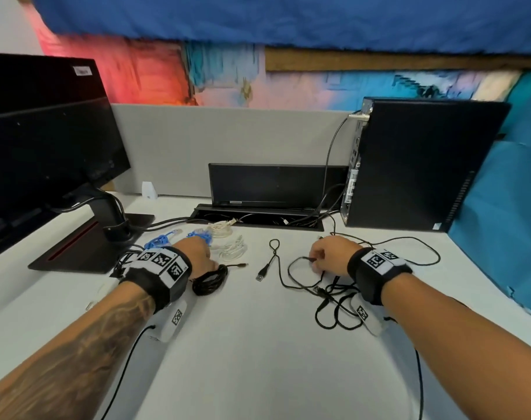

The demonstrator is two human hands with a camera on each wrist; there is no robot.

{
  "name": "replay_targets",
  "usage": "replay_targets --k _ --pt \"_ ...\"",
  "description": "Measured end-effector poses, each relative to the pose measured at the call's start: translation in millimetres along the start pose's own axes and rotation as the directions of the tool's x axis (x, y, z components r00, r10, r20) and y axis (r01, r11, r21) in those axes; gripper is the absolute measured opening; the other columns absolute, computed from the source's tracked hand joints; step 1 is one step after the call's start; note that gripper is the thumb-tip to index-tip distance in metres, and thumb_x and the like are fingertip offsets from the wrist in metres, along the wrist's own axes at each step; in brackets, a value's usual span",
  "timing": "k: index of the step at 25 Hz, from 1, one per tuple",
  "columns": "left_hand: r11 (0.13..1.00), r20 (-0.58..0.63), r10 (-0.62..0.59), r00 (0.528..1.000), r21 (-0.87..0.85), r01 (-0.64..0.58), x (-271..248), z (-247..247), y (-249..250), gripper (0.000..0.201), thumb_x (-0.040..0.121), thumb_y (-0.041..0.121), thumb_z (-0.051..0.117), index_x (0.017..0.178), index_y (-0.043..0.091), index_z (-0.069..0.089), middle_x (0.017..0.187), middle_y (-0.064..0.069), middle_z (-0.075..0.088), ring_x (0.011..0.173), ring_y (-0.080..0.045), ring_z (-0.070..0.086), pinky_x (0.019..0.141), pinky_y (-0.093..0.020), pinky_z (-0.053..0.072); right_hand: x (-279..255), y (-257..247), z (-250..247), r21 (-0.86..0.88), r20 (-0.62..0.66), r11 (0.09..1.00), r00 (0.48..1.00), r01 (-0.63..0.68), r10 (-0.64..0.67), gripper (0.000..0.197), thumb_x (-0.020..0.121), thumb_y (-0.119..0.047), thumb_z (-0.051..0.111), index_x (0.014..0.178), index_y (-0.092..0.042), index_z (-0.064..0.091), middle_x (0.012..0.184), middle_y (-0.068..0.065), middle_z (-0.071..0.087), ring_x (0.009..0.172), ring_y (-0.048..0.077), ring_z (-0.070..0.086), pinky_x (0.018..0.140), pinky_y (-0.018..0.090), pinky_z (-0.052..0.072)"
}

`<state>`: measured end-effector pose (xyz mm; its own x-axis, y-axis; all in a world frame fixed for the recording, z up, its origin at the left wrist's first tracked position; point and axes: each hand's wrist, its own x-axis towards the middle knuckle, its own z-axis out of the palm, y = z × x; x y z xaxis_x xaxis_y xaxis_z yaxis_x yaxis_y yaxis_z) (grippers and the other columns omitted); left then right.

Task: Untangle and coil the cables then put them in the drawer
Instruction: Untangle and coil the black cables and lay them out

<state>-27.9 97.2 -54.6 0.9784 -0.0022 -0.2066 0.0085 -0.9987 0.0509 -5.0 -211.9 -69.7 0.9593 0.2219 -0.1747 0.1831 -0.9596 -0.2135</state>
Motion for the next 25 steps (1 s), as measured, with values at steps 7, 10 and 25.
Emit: replay_targets --k 7,10,25 --pt "0.593 -0.3 0.378 0.876 -0.648 -0.478 -29 -56 89 0.039 0.092 0.038 0.065 0.127 0.026 0.054 0.111 0.009 0.068 0.077 -0.012 0.071 0.066 -0.03 0.055 -58 -25 -82 0.454 -0.473 0.753 0.845 0.477 -0.25 0.022 0.096 -0.019 0.067 0.114 -0.031 0.071 0.097 -0.011 0.071 0.09 0.003 0.068 0.079 0.017 0.052" --pt "0.356 -0.305 0.442 0.844 -0.804 -0.476 -31 -68 126 0.015 0.101 0.023 0.055 0.1 0.011 0.064 0.08 -0.004 0.072 0.057 -0.014 0.064 0.049 -0.028 0.049 -70 -41 -89 0.493 -0.619 0.636 0.753 0.594 -0.223 0.039 0.096 -0.014 0.066 0.133 -0.024 0.058 0.101 -0.011 0.067 0.09 0.002 0.067 0.08 0.019 0.054" --pt "-0.227 -0.639 0.075 0.765 -0.758 -0.611 -27 -185 95 0.023 0.1 0.033 0.052 0.106 0.012 0.056 0.08 0.0 0.068 0.069 -0.011 0.066 0.058 -0.025 0.049 -53 57 -10 0.411 -0.155 0.905 0.987 0.107 -0.047 0.016 0.096 -0.03 0.065 0.085 -0.025 0.075 0.091 -0.009 0.076 0.094 0.006 0.068 0.09 0.027 0.049"
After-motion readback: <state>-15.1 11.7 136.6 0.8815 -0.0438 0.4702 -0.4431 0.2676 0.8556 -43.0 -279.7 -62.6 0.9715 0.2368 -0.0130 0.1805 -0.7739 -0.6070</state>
